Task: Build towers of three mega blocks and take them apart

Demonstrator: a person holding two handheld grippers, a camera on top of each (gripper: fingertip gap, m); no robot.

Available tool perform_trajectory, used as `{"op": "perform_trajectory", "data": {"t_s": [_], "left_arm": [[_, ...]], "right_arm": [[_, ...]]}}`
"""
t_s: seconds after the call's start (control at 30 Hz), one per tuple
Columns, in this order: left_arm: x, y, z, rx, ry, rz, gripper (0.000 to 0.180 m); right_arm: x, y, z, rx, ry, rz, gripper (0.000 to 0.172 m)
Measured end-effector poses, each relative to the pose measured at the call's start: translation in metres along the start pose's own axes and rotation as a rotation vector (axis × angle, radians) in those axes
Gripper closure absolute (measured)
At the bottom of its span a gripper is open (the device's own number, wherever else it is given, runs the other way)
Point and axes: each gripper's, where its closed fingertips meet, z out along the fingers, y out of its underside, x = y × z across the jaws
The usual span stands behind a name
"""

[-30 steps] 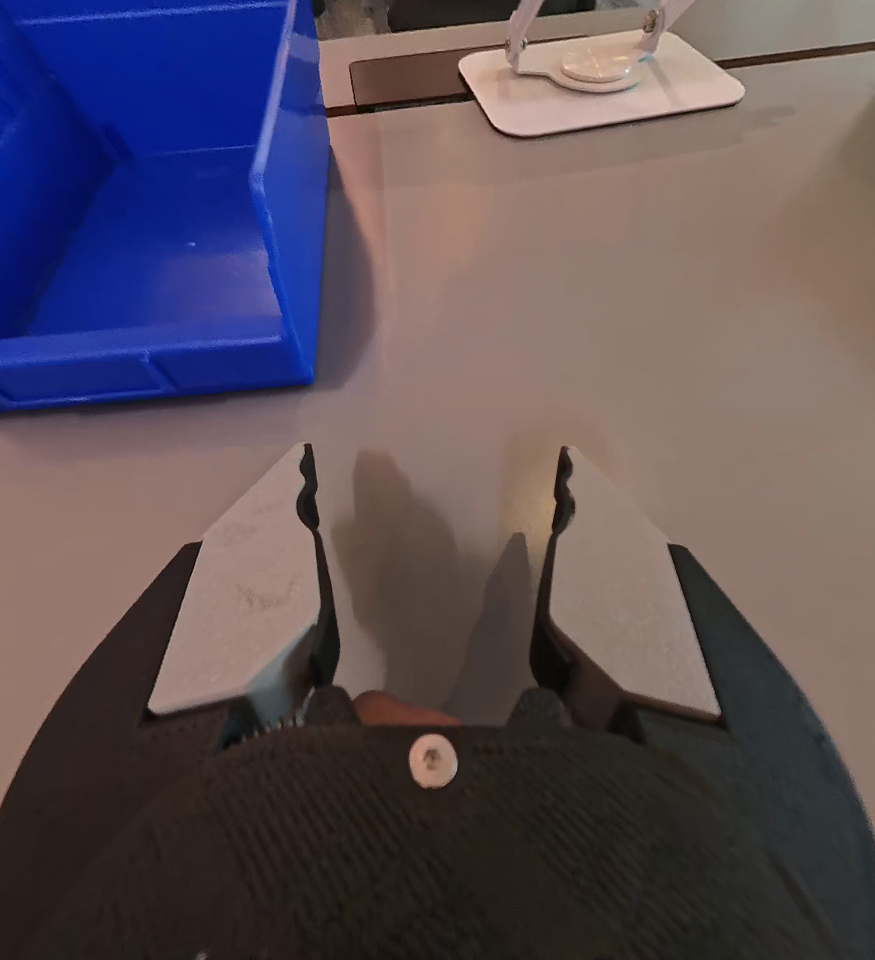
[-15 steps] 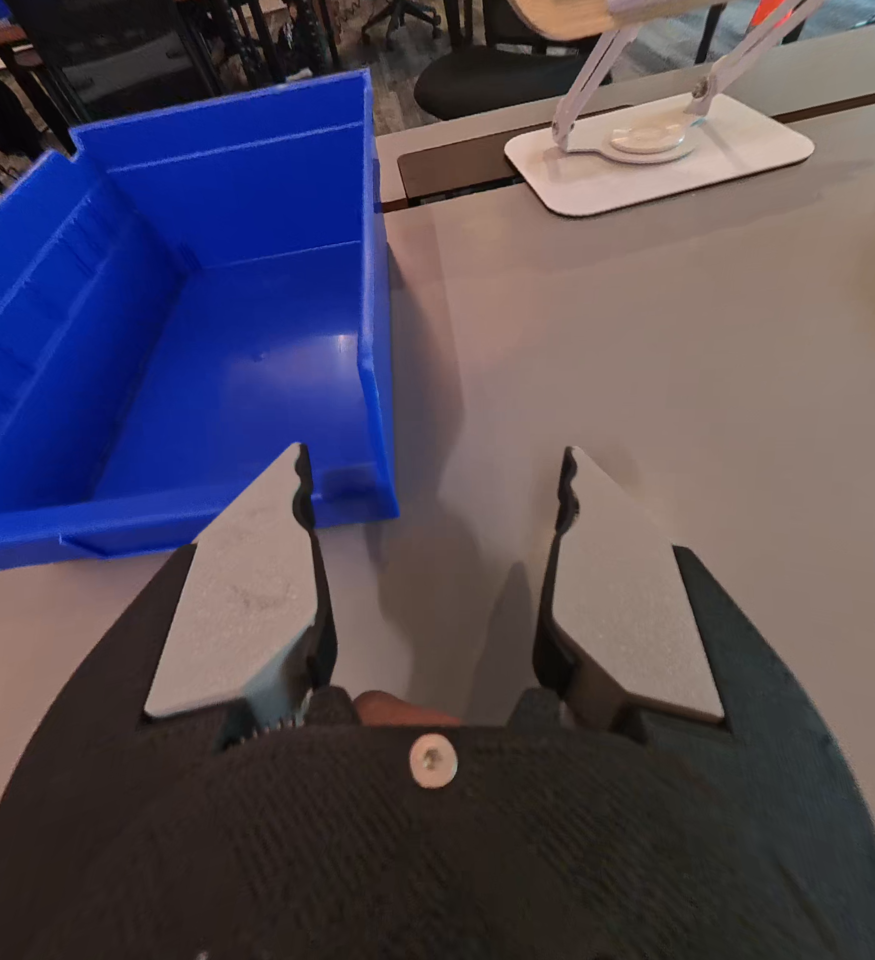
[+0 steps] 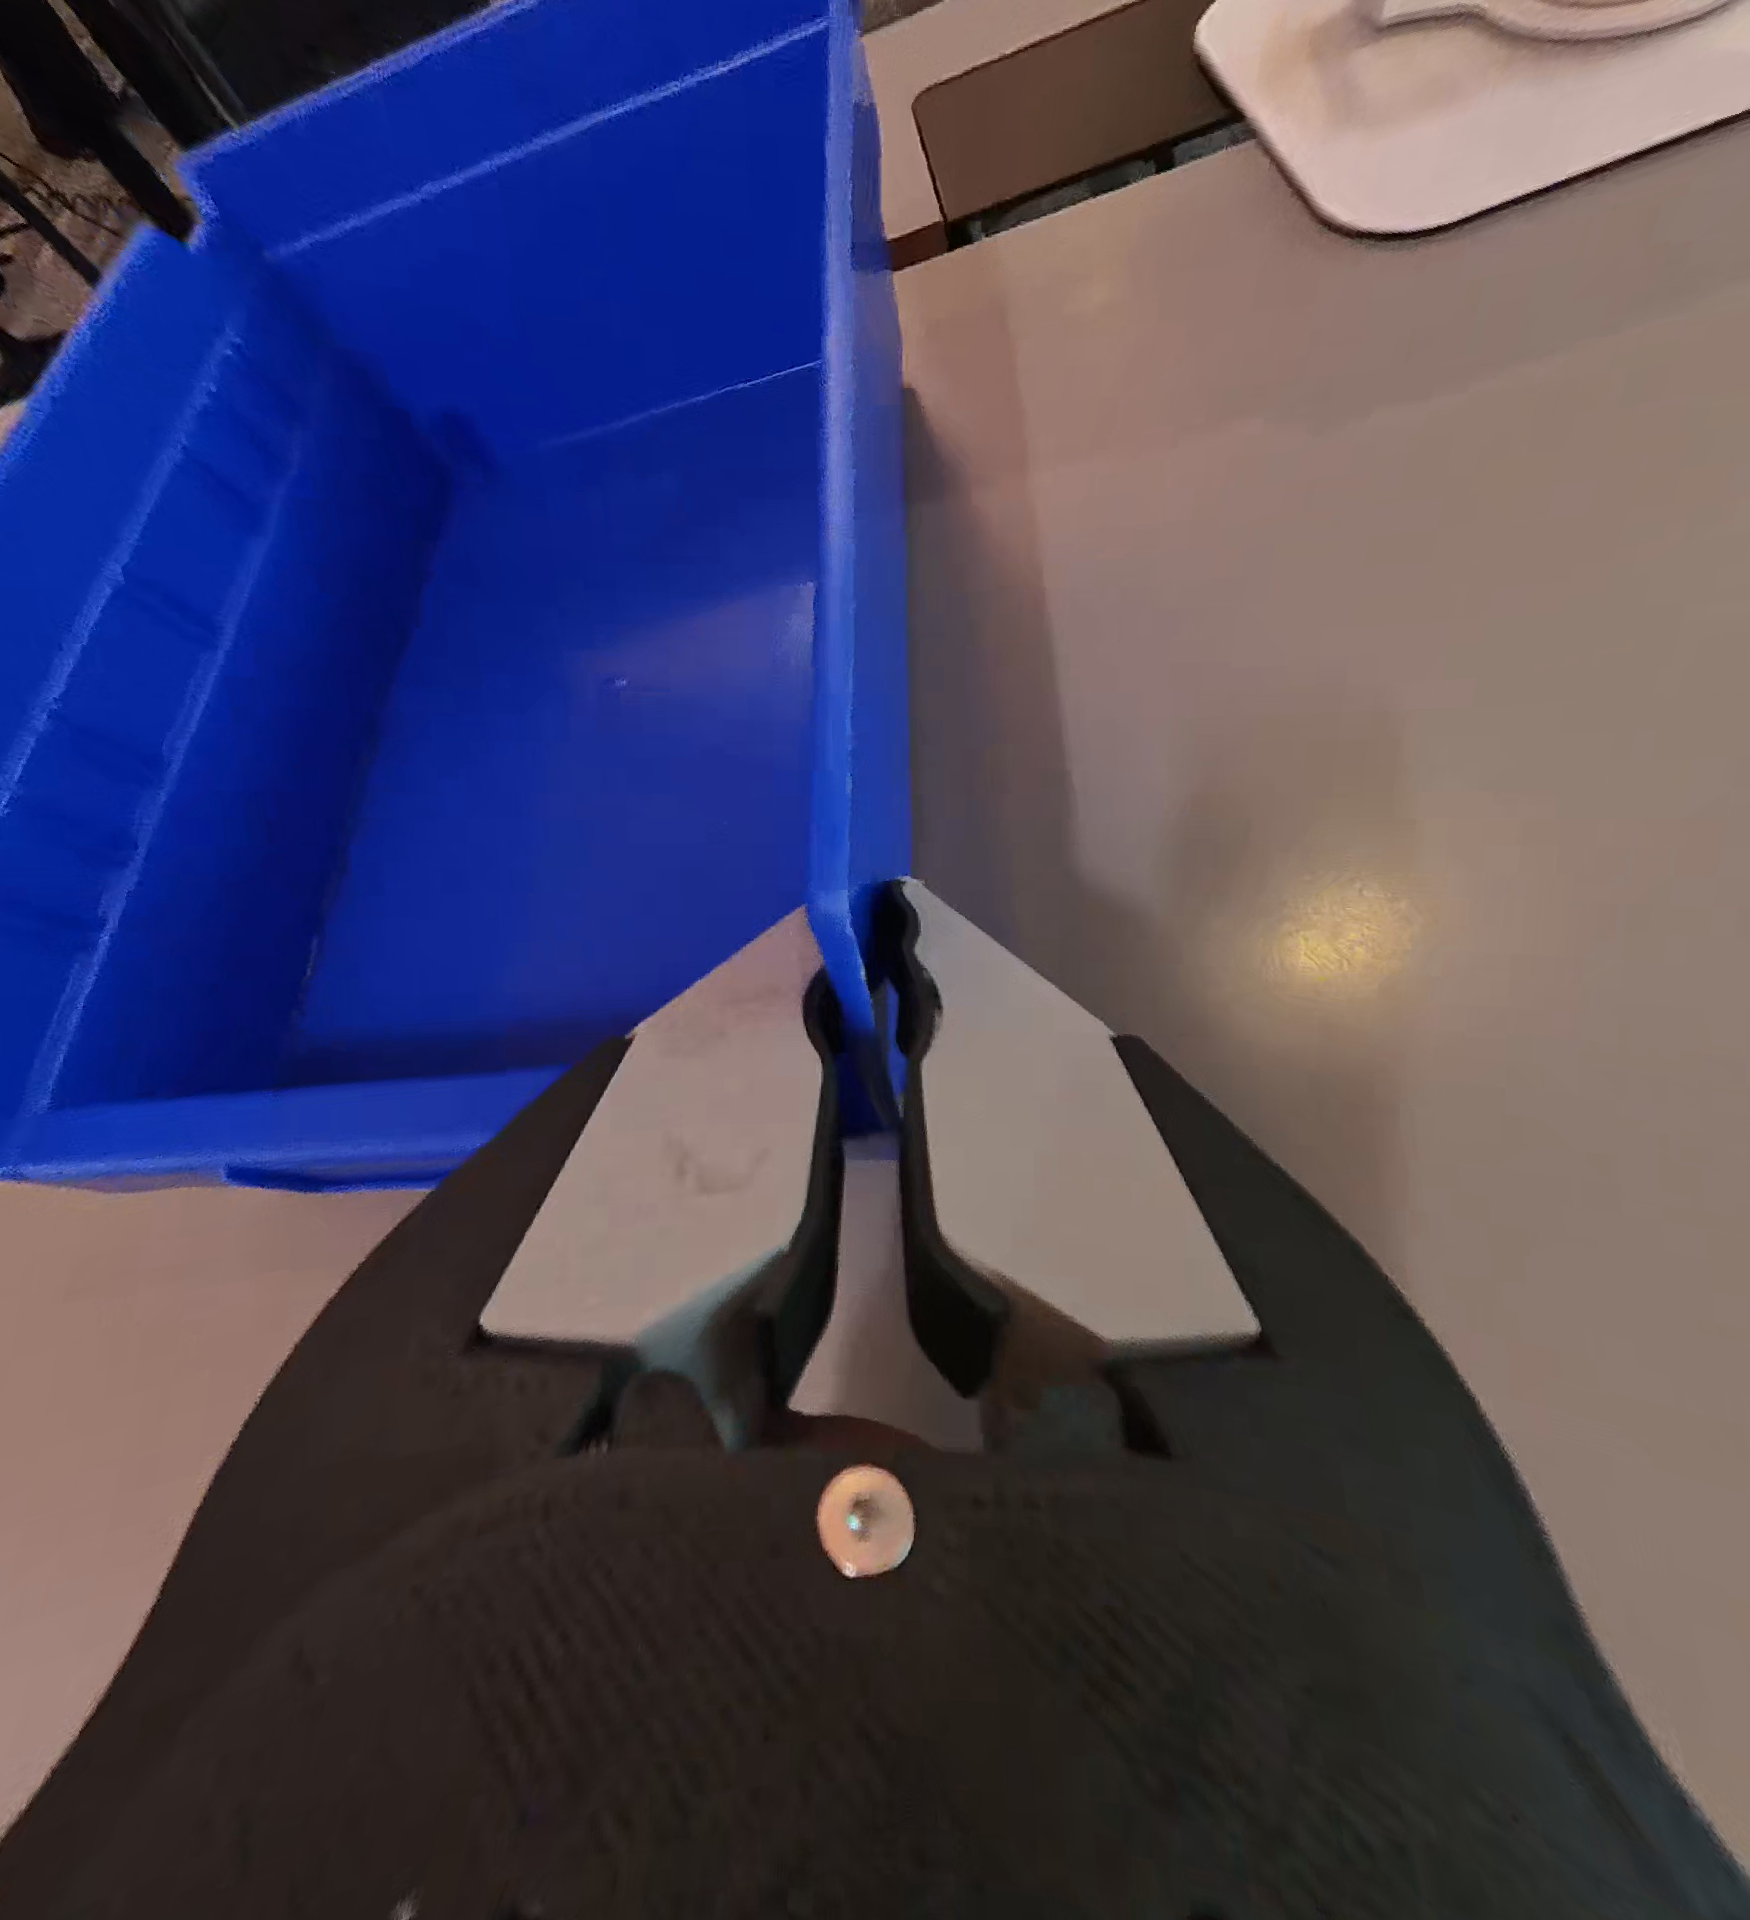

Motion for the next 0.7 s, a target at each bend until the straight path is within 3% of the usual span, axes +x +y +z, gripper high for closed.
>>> {"op": "perform_trajectory", "data": {"t_s": [0.2,0.33,0.53,0.7], "left_arm": [[-0.001,-0.005,-0.078,0.124,0.11,-0.086,0.178],[-0.002,-0.002,-0.13,0.193,0.127,-0.096,0.178],[0.009,-0.015,-0.199,0.329,0.19,-0.12,0.177],[0.014,-0.015,-0.234,0.368,0.207,-0.095,0.176]], "right_arm": [[-0.042,0.007,-0.05,0.015,-0.1,0.022,0.166],[-0.094,-0.007,-0.071,0.025,-0.171,-0.029,0.163],[-0.182,-0.043,-0.064,0.043,-0.187,-0.138,0.159],[-0.252,-0.08,-0.047,0.059,-0.242,-0.165,0.157]]}}
